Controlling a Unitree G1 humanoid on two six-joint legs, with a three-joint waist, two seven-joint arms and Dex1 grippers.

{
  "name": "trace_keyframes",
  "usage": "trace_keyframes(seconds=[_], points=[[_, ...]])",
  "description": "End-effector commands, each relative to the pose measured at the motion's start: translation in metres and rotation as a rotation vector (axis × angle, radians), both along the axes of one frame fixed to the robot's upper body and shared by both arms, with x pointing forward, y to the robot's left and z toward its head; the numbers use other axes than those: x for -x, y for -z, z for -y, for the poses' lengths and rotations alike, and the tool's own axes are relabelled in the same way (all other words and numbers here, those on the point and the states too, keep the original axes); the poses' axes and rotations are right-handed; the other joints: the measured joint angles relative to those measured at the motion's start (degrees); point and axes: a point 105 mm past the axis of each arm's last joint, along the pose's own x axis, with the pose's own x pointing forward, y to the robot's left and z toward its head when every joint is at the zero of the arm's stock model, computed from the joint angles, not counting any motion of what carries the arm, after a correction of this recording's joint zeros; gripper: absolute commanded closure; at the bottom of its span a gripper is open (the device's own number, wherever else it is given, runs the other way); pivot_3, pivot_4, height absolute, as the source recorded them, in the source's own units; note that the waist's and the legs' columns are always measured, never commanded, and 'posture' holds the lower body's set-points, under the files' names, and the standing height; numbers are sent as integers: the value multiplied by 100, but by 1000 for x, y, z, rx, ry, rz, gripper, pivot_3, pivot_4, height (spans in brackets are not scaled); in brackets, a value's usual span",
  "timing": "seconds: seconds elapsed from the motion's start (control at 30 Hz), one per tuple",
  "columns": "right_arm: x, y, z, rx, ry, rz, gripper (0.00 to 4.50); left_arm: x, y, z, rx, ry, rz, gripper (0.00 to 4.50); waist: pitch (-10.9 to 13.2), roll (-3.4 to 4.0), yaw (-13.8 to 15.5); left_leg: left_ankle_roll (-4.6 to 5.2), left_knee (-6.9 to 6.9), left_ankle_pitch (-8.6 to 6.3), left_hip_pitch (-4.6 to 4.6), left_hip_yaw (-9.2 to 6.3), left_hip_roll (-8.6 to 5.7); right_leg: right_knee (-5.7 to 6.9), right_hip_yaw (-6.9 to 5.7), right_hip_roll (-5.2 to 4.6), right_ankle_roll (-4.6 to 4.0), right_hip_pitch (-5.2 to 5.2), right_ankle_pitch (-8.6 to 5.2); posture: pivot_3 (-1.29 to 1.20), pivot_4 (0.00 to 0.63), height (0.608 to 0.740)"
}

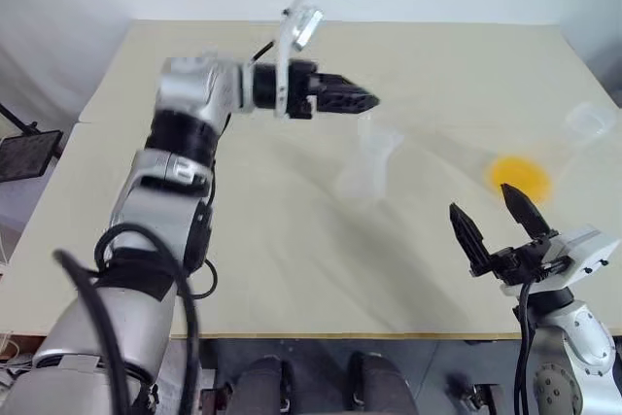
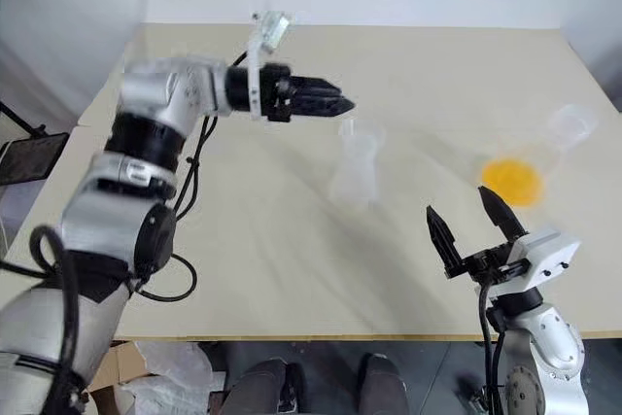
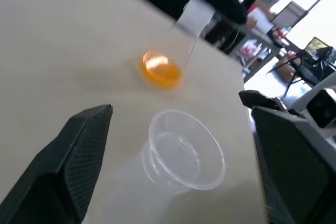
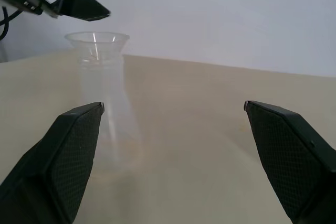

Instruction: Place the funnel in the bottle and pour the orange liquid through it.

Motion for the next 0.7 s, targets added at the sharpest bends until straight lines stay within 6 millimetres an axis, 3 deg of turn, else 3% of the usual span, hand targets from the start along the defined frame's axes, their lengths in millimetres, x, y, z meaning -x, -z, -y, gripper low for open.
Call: trace_keyframes(seconds=[0.03,0.2,0.3,0.5,0.6,0.7], points=[[9,-12,21,24,78,48,0,17,-12,-36,101,30,265,36,0,0,-30,0,6,0,-4,-2,1,0,-3,0,0,0,0,0,150,740],[21,-7,66,15,225,21,0,29,4,-81,124,-97,410,36,0,-2,5,3,16,-2,-8,-12,-3,1,-6,-8,0,5,0,0,150,740],[29,-2,90,9,303,-1,0,45,25,-96,62,-122,458,36,-1,-2,53,12,21,-6,-5,-19,-1,2,-10,-20,2,16,1,0,150,740],[43,8,123,-36,415,-33,0,90,75,-103,-47,-73,390,36,-2,0,75,16,22,-6,-2,-14,2,0,-7,-20,3,18,2,0,150,740],[38,9,122,-52,399,-48,0,107,92,-100,-66,-63,366,36,-5,5,83,17,19,-7,2,-13,11,1,0,-22,3,19,2,0,150,740],[23,-2,121,-93,388,-43,0,114,96,-97,-35,-88,342,36,-7,8,75,18,23,-6,4,-7,15,0,7,-22,3,22,2,0,150,740]])
